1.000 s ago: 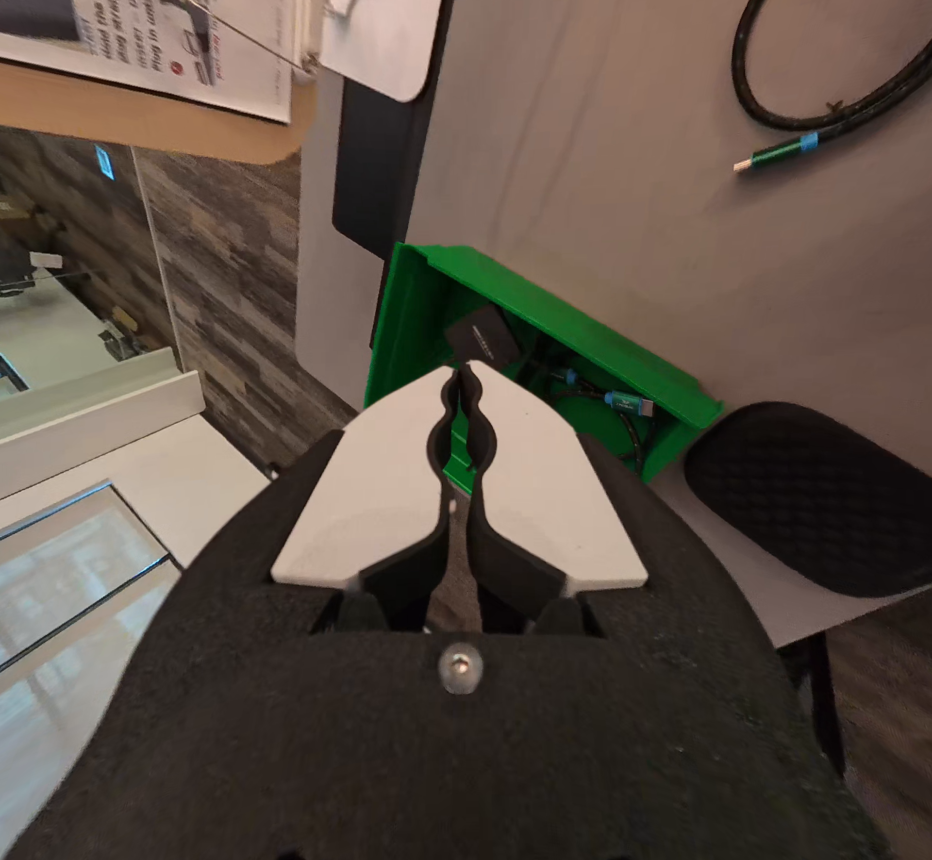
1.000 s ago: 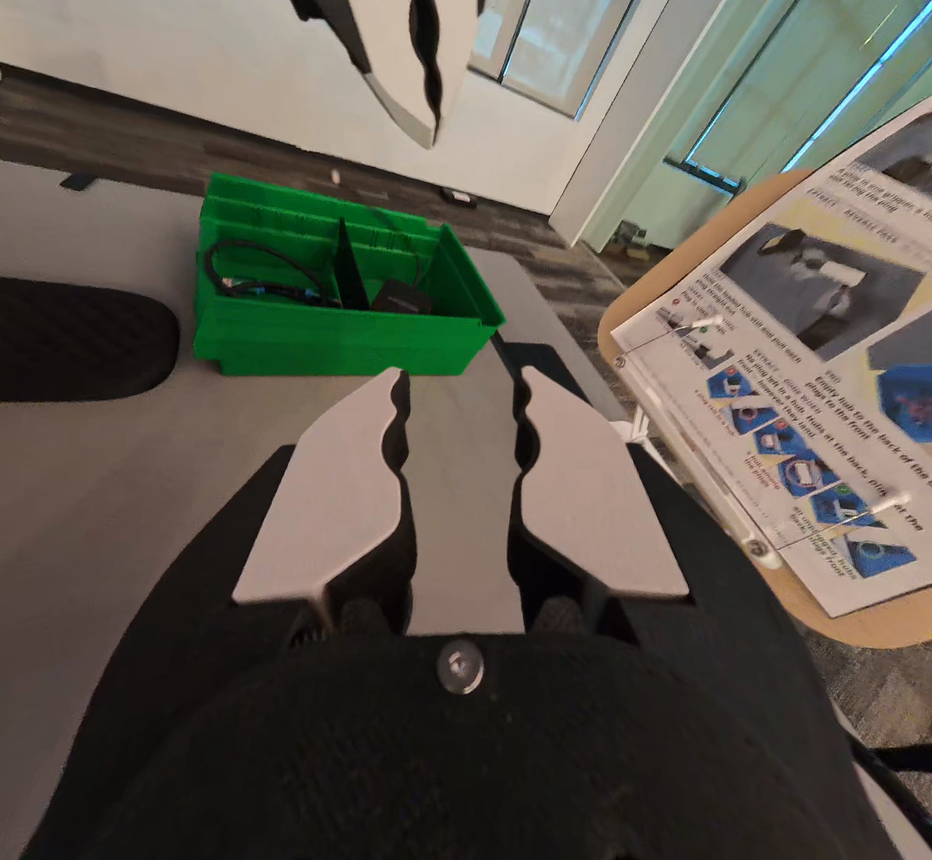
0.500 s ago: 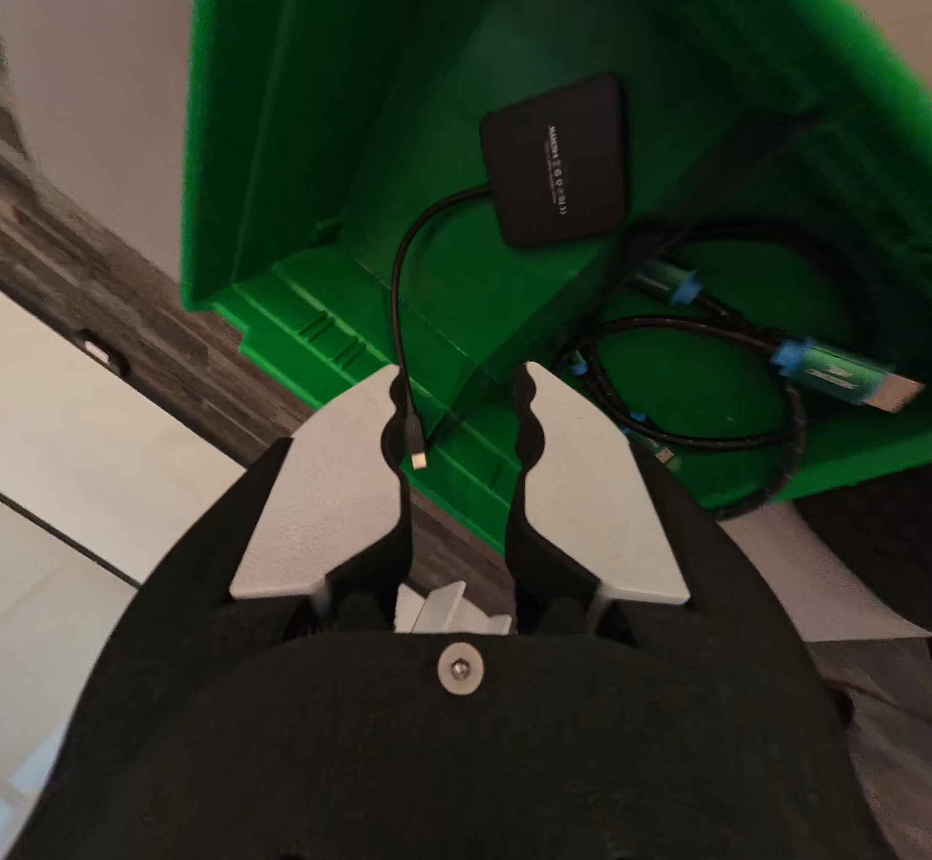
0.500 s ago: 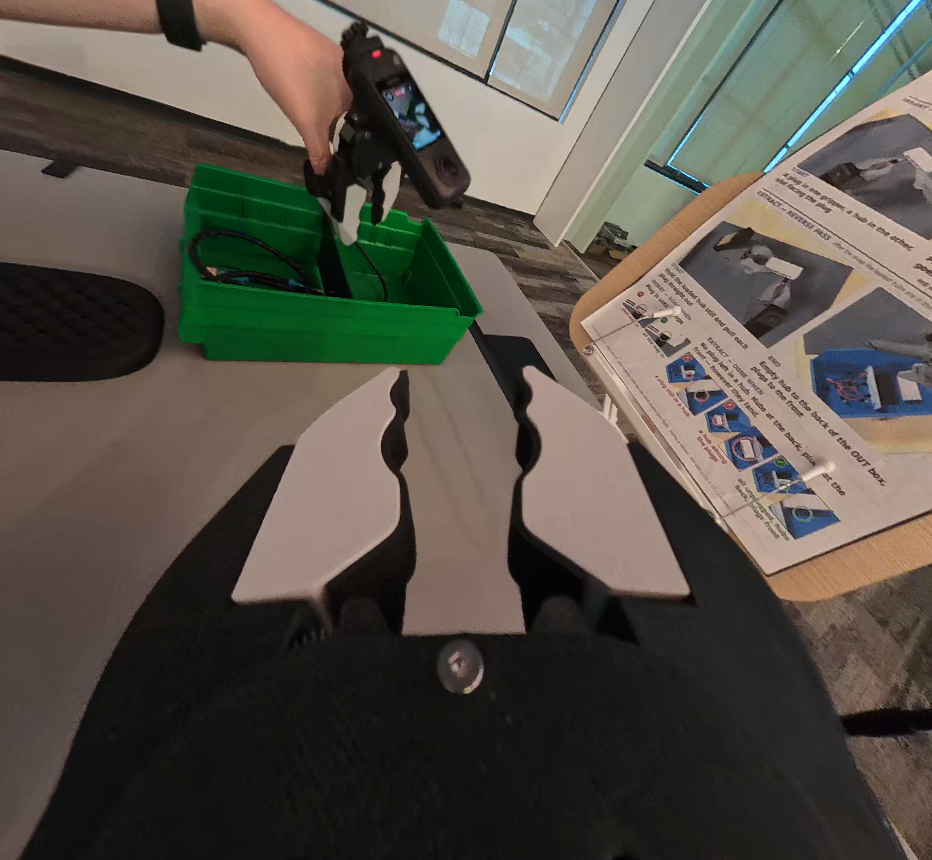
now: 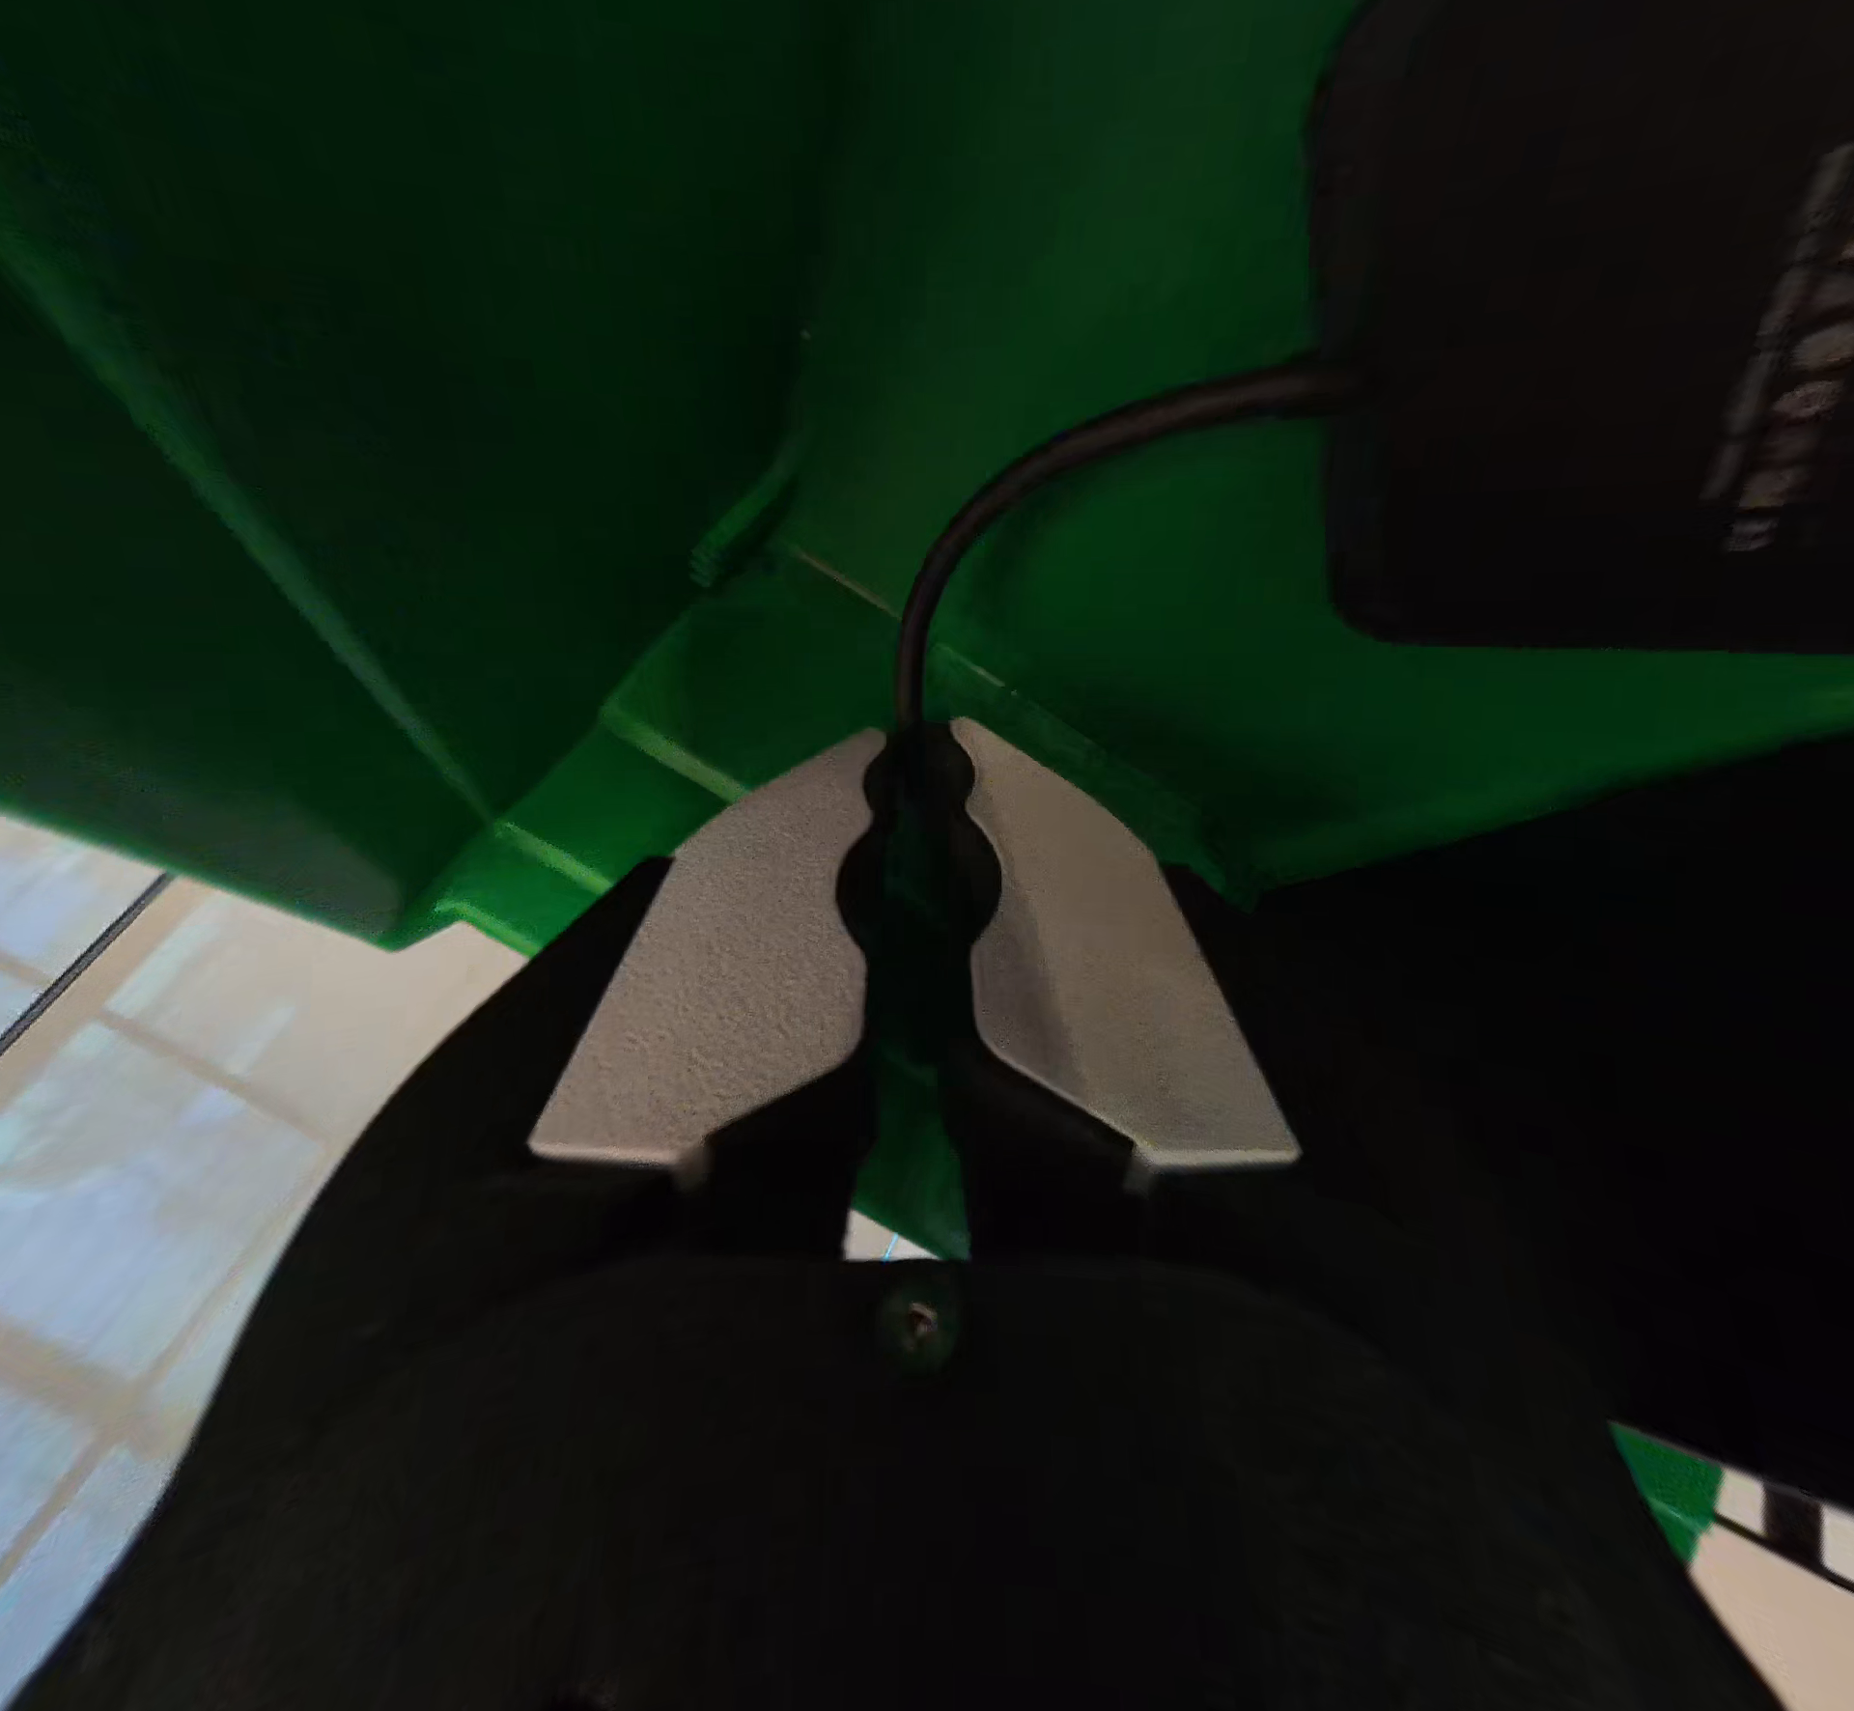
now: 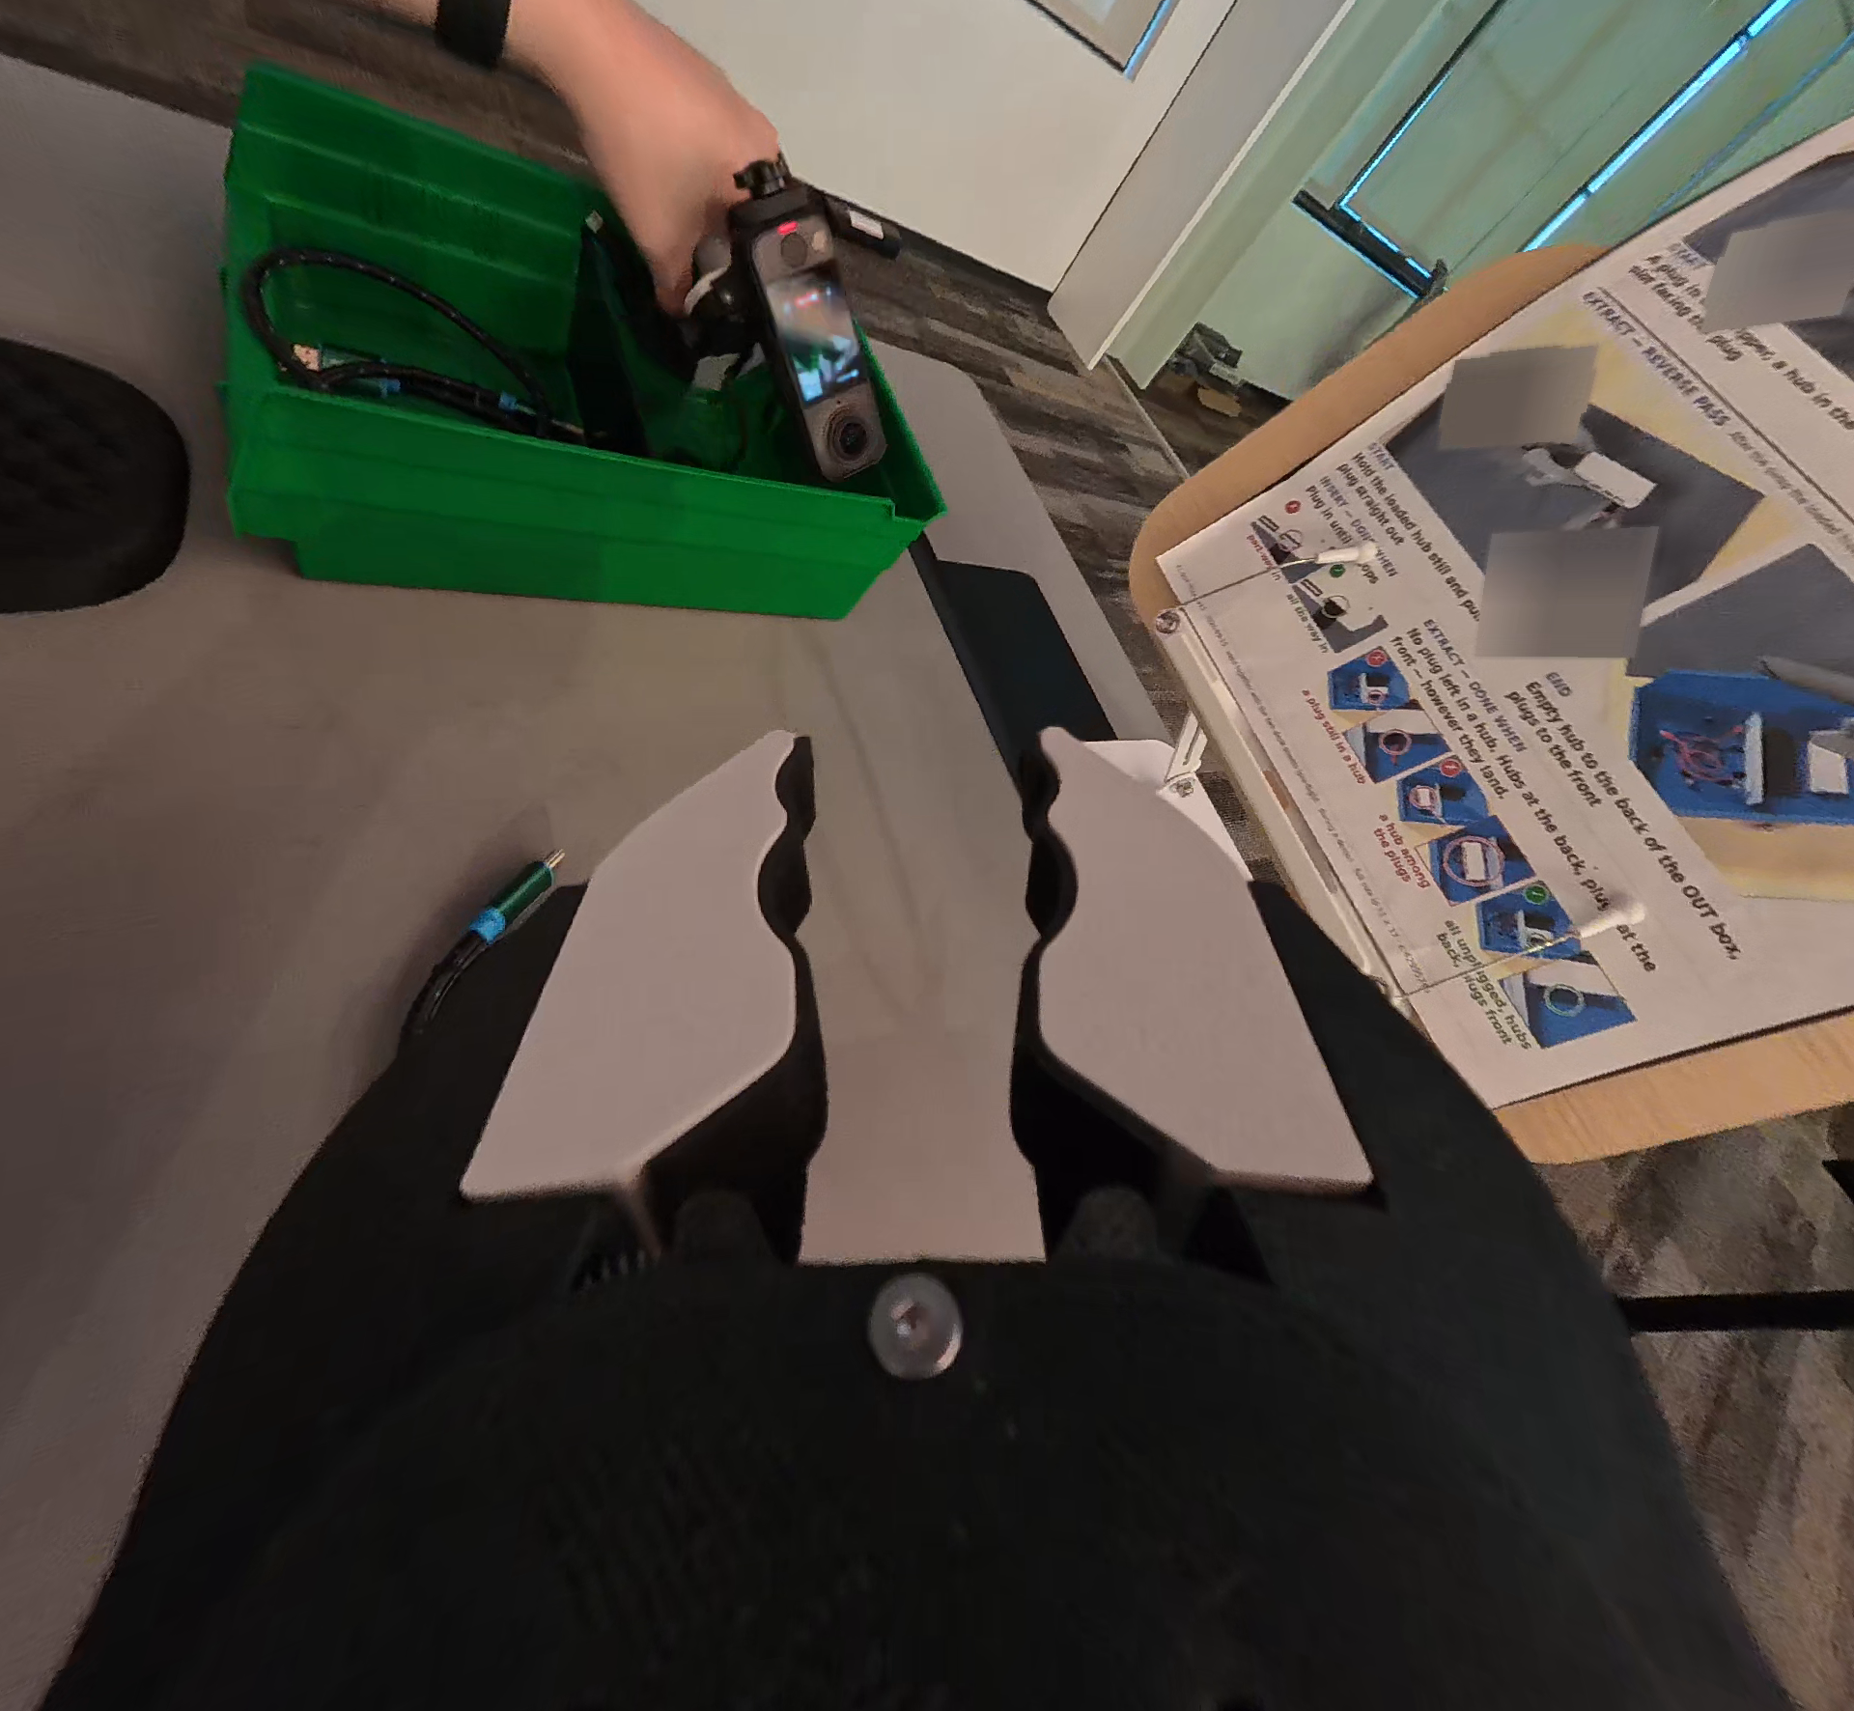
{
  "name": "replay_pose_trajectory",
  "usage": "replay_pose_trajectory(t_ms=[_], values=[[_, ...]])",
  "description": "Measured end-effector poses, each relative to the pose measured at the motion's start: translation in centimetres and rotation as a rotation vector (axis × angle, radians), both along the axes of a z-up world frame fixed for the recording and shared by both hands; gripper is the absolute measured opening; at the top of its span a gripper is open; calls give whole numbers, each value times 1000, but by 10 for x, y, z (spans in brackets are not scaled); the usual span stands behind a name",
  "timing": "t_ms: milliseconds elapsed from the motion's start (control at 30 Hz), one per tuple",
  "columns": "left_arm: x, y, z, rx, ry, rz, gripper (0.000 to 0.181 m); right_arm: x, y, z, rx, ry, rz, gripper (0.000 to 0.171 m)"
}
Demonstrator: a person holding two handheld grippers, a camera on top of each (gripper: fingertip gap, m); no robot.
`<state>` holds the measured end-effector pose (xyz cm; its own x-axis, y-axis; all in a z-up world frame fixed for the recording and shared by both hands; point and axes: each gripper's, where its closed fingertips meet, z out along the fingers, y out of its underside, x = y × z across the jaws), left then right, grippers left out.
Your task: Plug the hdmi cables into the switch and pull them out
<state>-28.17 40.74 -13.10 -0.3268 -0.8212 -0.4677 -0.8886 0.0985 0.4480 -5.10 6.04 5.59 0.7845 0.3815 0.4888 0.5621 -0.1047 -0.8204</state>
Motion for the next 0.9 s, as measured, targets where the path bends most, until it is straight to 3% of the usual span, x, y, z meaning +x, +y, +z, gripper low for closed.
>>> replay_pose_trajectory(t_ms=[100, 200, 467, 633, 767, 900], values=[[0, 0, 12, 33, -33, 8, 5, -3, 0, -2, -9, -29, 2, 40], [2, -4, 49, 93, -91, -6, 4, -6, -3, 1, -3, -24, 17, 40], [14, -62, 221, 302, -313, -61, 4, -25, -5, 10, 47, -18, 66, 40], [38, -141, 296, 288, -439, -168, 4, -57, -2, 24, 168, 79, 190, 40], [72, -228, 320, 178, -530, -320, 4, -77, -5, 32, 152, 331, 336, 50], [105, -303, 328, 157, -536, -468, 4, -63, -2, 52, 164, 535, 284, 71]])
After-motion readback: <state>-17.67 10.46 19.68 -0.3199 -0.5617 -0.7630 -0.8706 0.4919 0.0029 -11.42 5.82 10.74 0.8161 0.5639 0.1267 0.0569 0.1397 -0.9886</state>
